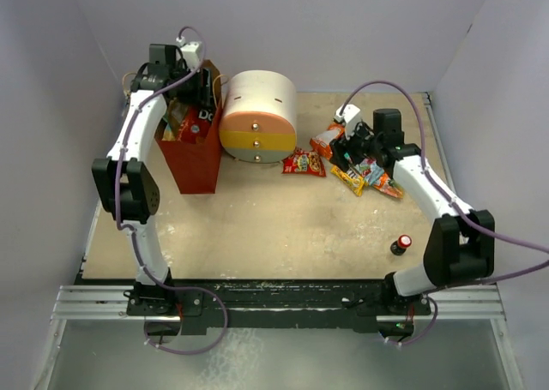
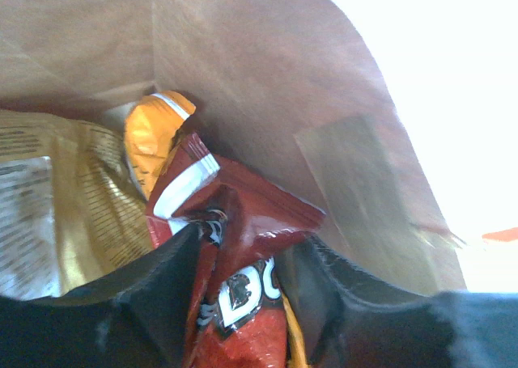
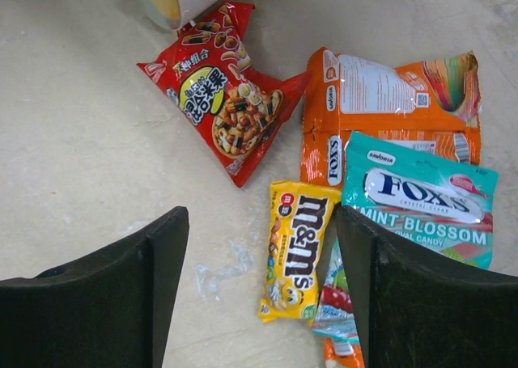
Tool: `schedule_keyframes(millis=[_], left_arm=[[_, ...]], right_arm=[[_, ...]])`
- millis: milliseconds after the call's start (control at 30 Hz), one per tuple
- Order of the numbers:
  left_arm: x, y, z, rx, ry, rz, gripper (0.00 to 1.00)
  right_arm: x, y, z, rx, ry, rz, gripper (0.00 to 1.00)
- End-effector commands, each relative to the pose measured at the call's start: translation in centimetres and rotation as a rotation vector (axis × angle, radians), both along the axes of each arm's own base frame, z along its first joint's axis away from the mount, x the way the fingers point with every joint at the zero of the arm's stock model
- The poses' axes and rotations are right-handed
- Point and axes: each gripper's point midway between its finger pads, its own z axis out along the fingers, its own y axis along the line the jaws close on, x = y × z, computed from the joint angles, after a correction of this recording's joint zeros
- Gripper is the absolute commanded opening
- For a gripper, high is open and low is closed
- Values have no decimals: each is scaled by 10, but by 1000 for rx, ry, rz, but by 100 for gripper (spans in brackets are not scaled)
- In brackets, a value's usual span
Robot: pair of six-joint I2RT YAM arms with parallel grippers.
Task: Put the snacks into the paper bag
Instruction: Place the snack in the paper bag, then pick up the snack from the center of the board.
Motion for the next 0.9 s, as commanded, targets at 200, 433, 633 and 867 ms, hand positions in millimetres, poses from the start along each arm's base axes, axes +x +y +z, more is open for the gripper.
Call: schedule_keyframes(millis=[200,433,633,867], left_arm=[[-17,31,95,152,-265,13,80],[-39,46,130,220,-359,37,98],[-58,48,132,231,-369,37,99],[-80,51,151,240,-421,35,99]], right_arm=[[63,32,2,-99,-155,135,82],[88,53,-28,-172,-117,234,82],[88,73,-68,-185,1,340,78],[72,86,-96,-131,118,402,64]])
